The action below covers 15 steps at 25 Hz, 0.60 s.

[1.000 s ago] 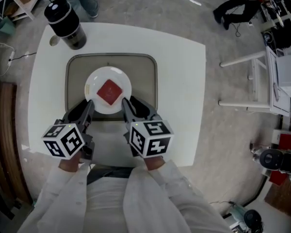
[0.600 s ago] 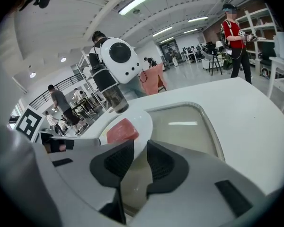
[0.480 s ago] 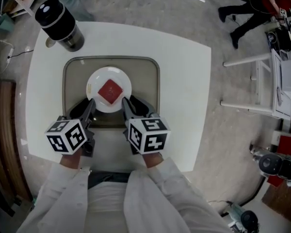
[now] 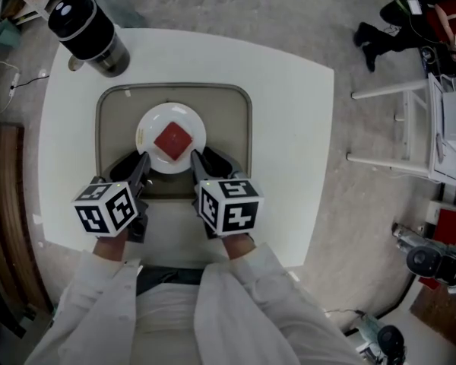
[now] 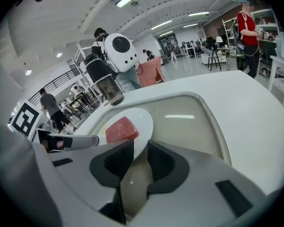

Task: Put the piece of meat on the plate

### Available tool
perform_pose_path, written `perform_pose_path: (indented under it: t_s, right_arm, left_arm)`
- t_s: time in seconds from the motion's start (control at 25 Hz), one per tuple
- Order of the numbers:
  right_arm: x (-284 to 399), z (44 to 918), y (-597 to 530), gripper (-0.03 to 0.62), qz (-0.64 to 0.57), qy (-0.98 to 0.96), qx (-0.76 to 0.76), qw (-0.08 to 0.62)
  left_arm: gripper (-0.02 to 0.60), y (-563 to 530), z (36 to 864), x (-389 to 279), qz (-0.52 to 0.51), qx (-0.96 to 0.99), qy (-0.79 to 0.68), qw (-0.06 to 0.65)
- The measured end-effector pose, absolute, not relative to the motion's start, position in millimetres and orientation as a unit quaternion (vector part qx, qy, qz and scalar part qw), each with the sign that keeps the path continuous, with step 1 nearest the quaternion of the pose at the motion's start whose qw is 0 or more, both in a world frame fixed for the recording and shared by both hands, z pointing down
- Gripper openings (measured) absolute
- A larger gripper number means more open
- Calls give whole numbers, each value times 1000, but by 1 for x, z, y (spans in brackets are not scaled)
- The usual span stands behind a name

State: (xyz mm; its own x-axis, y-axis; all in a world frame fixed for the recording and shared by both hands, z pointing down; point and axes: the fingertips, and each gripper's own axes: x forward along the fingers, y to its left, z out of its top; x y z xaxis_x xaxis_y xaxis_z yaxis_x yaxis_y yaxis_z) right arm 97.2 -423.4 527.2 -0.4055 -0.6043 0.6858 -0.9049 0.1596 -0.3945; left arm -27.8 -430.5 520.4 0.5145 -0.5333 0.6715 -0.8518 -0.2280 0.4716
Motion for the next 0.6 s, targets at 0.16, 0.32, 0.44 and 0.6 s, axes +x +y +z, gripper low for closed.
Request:
perform_pose_path:
  t_s: [0.16, 0.32, 0.44, 0.6]
  right_arm:
    - [97, 531, -422, 96, 397, -735, 513, 201]
    - [97, 530, -422, 96, 394, -733, 516, 203]
    - [96, 531, -421, 95, 394, -736, 513, 202]
    - [95, 530, -420, 97, 398, -741, 503, 199]
  left_arm:
    - [71, -431, 524, -27, 205, 760, -453, 419]
    - [72, -431, 523, -27, 207, 760, -453, 417]
    - [74, -431, 523, -27, 208, 760, -456, 414]
    - [75, -431, 522, -29, 203, 758, -463, 413]
